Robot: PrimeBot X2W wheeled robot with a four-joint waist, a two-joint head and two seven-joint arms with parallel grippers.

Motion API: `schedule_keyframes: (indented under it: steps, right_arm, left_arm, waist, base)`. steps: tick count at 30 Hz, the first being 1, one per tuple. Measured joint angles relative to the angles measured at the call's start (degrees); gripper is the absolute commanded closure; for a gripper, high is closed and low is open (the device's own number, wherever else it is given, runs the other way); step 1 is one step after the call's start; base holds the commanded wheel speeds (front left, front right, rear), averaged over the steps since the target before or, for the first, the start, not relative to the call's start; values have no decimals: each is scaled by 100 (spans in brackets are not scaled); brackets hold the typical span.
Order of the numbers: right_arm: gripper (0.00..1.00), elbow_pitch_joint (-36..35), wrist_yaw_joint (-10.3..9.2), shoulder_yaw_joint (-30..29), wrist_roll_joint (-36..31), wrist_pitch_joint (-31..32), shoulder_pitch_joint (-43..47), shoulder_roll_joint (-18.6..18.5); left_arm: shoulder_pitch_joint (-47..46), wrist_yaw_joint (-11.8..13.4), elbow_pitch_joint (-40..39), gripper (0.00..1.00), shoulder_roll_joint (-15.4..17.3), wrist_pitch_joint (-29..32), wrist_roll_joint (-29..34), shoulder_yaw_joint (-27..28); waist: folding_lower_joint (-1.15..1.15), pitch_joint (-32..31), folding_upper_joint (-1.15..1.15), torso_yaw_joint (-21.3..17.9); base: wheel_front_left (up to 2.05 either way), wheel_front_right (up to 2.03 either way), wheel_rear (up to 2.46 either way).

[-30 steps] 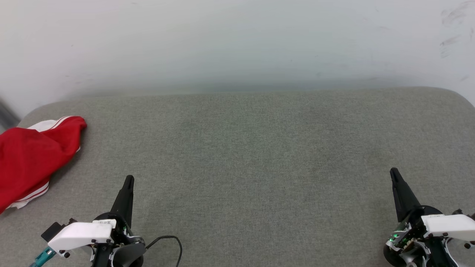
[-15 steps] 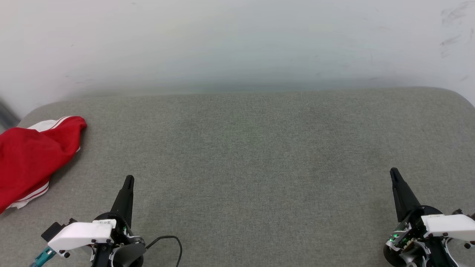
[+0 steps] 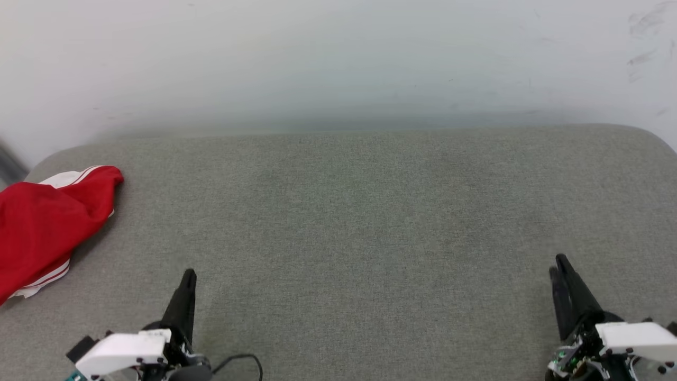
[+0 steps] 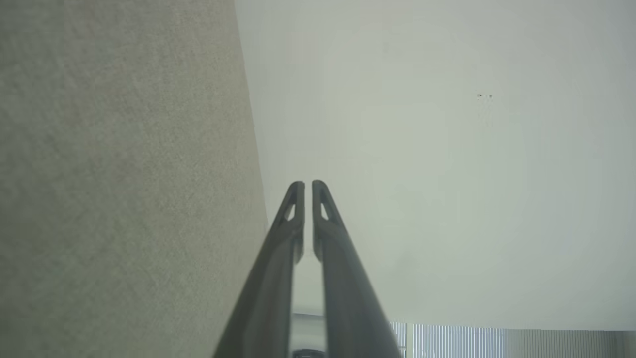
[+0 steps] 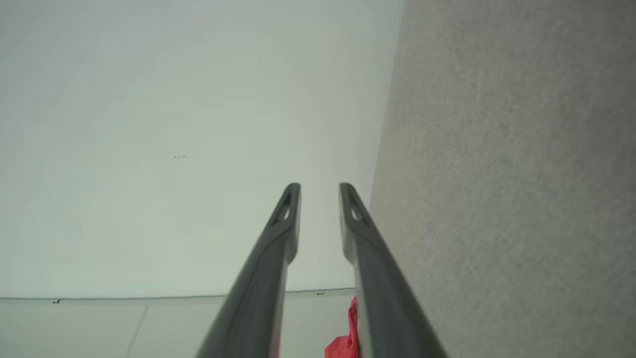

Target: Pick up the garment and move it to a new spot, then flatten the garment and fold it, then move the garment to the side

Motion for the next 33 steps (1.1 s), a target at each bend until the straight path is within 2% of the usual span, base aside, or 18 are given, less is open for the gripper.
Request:
schedule_keyframes:
  steps: [8,13,26,33]
  right_arm:
    - [0,53,0,-2,-124,-155,191,8]
    - [0,-108,0,-67,-506,-302,217,9]
    - [0,-837,0,-111,-2335,-626,269,12]
    - [0,-1070,0,-1,-3294,-778,371,12]
  left_arm:
    - [175,4,-20,0,-23,-166,41,-37]
    - [175,9,-160,0,-22,-304,525,7]
    - [172,415,-736,0,-20,-621,2157,18]
    - [177,542,-909,0,-19,-770,3060,-121]
  waist:
    - [0,3,0,-2]
    - [0,6,0,-3]
    - [0,22,0,12]
    - [0,26,0,23]
  base:
    - [0,0,0]
    - [0,0,0]
    - [0,0,0]
    - [0,0,0]
